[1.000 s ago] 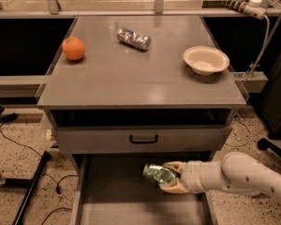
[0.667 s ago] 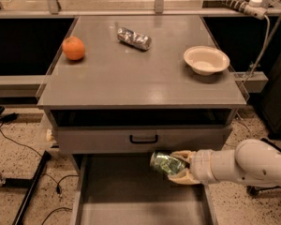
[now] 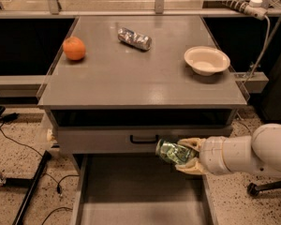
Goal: Pick green can from middle drawer and place on counter
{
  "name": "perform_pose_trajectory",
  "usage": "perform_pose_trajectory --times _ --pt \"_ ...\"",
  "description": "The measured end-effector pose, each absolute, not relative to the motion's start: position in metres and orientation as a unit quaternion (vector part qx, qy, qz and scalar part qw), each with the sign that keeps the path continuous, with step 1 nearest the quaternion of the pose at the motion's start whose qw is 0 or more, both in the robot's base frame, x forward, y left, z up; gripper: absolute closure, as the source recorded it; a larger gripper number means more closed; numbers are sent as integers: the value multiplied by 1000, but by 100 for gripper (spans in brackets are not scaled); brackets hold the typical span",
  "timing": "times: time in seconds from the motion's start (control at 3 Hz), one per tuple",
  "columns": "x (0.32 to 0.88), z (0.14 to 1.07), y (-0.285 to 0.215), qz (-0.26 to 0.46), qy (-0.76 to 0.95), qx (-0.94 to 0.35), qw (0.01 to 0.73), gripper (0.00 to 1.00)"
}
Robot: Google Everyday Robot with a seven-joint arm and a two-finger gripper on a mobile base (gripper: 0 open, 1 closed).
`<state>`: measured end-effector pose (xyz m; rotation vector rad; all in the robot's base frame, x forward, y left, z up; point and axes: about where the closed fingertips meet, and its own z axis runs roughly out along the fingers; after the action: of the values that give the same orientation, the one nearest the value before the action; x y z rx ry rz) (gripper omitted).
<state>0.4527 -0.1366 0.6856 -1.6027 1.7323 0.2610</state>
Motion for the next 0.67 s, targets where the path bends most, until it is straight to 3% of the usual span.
perform_pose_trajectory --times 0.67 --pt "430 771 -128 88 631 -641 428 100"
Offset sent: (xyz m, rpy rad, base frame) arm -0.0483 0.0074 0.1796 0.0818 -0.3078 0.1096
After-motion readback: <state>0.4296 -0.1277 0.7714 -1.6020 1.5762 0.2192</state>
